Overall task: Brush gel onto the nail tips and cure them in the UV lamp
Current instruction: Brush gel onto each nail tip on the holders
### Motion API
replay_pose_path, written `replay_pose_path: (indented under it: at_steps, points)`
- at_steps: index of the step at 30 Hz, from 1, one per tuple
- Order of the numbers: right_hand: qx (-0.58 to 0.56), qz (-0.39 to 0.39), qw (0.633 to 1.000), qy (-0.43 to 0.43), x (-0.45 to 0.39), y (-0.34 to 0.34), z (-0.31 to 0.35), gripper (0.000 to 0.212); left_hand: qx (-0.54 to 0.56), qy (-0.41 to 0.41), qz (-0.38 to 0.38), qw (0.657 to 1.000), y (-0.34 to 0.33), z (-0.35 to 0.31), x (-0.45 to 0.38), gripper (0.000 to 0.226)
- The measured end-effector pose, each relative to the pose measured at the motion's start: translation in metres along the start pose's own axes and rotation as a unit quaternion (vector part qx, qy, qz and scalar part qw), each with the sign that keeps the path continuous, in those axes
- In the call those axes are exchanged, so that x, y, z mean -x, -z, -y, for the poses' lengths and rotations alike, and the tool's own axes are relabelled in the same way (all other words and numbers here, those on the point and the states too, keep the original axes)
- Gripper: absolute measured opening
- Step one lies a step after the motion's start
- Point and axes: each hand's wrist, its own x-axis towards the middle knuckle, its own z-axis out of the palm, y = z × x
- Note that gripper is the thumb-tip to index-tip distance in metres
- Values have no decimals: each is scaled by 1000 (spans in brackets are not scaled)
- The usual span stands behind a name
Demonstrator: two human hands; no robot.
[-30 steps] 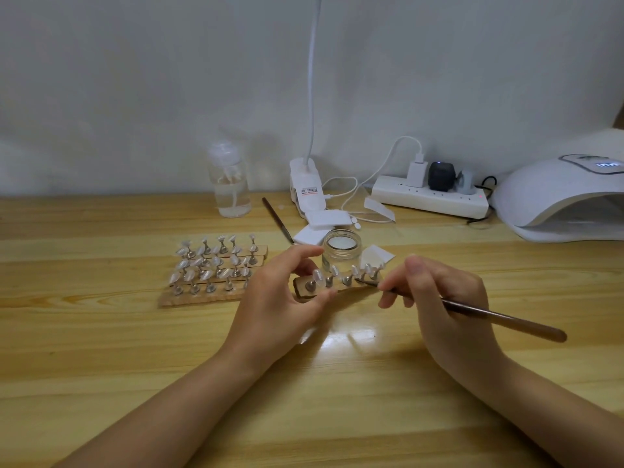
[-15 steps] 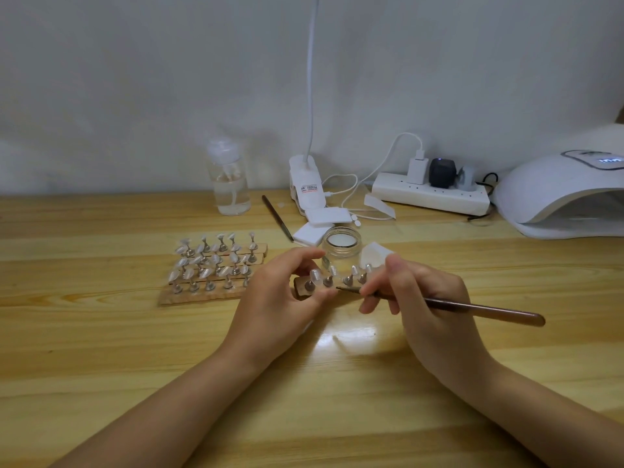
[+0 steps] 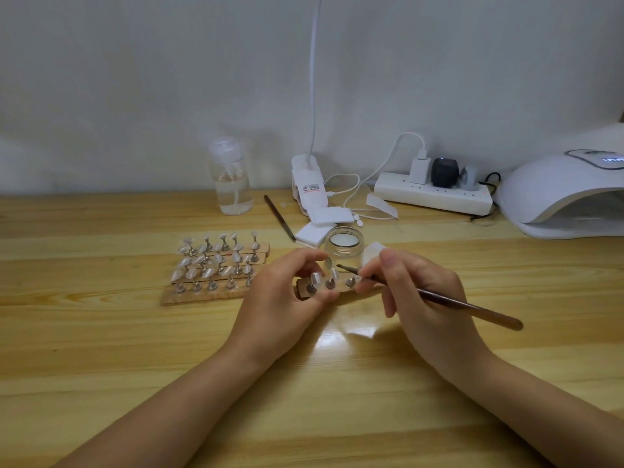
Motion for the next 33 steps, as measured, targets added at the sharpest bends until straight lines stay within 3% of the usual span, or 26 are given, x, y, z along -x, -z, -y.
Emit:
replay_pose_path:
  at_steps: [7,15,20,25,33]
  points:
    - [-60,-23,997,-35,6,1,3,39,4,7,-4,1000,0,1,1,44]
    - [-50,-20,998,-35,4,-1,3,33,10,3,-3,1000,0,-1,1,43]
    - [-35,-18,999,13,5,-3,5,35,11,0,-12,1000,-1,-3,1,43]
    - [30,29,998,41,5,-7,4,31,8,-10,-2,1000,-1,-4,2,34]
    - [-19,2,999,32,7,-6,3,36,12,-7,6,1000,-2,-6,1,17]
